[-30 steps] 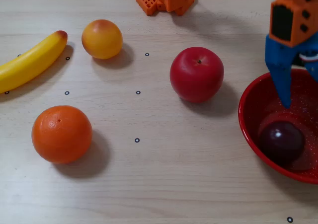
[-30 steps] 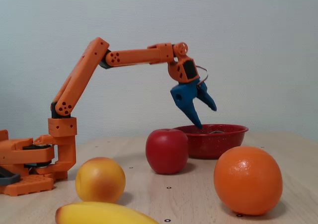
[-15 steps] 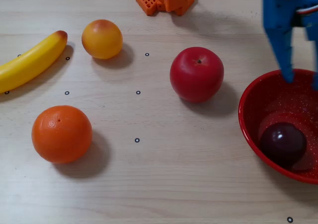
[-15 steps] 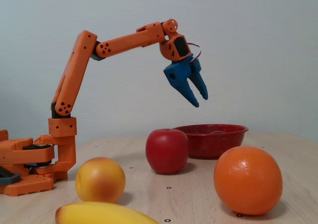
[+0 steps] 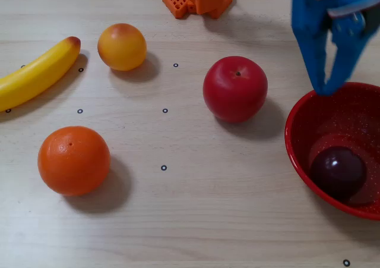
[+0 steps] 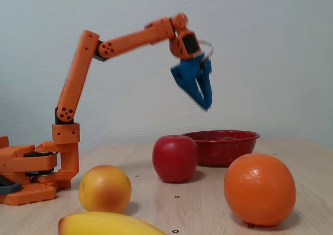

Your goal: Put plum in the red bowl.

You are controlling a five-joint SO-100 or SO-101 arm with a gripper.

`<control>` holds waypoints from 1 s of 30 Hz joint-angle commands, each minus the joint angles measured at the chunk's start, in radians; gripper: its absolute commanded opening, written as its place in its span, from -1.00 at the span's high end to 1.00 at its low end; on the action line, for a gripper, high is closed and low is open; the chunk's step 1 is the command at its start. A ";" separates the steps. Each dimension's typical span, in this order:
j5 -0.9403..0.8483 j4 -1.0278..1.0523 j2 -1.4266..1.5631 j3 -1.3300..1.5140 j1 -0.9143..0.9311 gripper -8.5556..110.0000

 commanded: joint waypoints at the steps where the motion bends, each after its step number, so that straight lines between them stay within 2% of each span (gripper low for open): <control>1: 0.043 0.018 0.233 -0.044 0.049 0.86; 5: 0.084 0.064 0.316 -0.014 0.075 0.86; 11: 0.123 0.060 0.534 0.209 0.126 0.86; 18: 0.130 -0.005 0.885 0.634 0.190 0.86; 24: 0.064 -0.078 1.206 1.022 0.242 0.86; 30: 0.017 -0.077 1.434 1.284 0.293 0.86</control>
